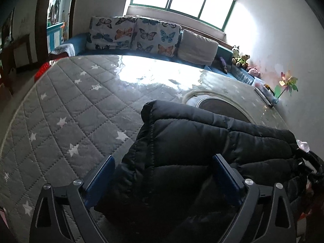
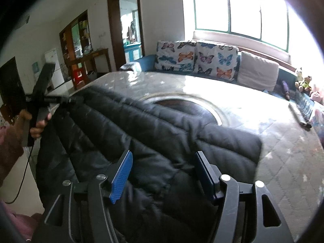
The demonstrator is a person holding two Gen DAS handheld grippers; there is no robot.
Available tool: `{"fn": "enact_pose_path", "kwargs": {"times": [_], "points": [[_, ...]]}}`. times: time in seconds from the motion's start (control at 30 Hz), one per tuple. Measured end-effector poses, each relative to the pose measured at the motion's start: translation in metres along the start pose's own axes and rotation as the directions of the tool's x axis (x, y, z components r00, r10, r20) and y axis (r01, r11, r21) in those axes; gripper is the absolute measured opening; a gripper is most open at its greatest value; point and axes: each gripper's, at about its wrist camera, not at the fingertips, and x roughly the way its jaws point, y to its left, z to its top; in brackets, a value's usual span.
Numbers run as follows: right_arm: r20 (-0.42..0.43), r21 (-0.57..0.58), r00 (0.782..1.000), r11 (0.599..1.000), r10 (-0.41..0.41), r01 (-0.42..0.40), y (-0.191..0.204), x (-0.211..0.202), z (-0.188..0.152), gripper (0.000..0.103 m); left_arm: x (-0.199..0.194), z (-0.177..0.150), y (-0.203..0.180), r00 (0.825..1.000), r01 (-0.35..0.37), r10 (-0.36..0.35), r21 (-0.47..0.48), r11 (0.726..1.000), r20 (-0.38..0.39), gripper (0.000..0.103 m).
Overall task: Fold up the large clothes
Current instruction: 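Fold the jacket over again with both grippers and press it flat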
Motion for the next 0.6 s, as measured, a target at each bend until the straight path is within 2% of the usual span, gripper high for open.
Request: {"fn": "enact_pose_path", "kwargs": {"times": [0.1,0.27,0.33,0.6], "points": [[0.006,0.031,0.999,0.999,-0.041,0.041,-0.015,-0.007,0.006,0.078,0.003,0.000,0.004,1.000,0.009,-0.009,-0.005,1.000,-0.002,0.103],[-0.057,0.100,0.994,0.990,-0.095,0.101,-0.046,0.004,0.001,0.079,0.006,-0.001,0.007,1.000,0.021,-0.021,-0.016,1.000,-0.005,0.103],[-0.073,0.127,0.992,0.986,-0.100,0.109,-0.057,0.009,-0.005,0.085,0.008,-0.001,0.010,0.999,0.032,-0.033,-0.022,0.999,-0.008,0.103],[-0.073,0.343,0.993,0.937,0.089,-0.059,-0.093,0.022,-0.024,0.100,0.013,0.000,0.012,0.998,0.060,-0.060,-0.010,0.998,-0.013,0.103]]}}
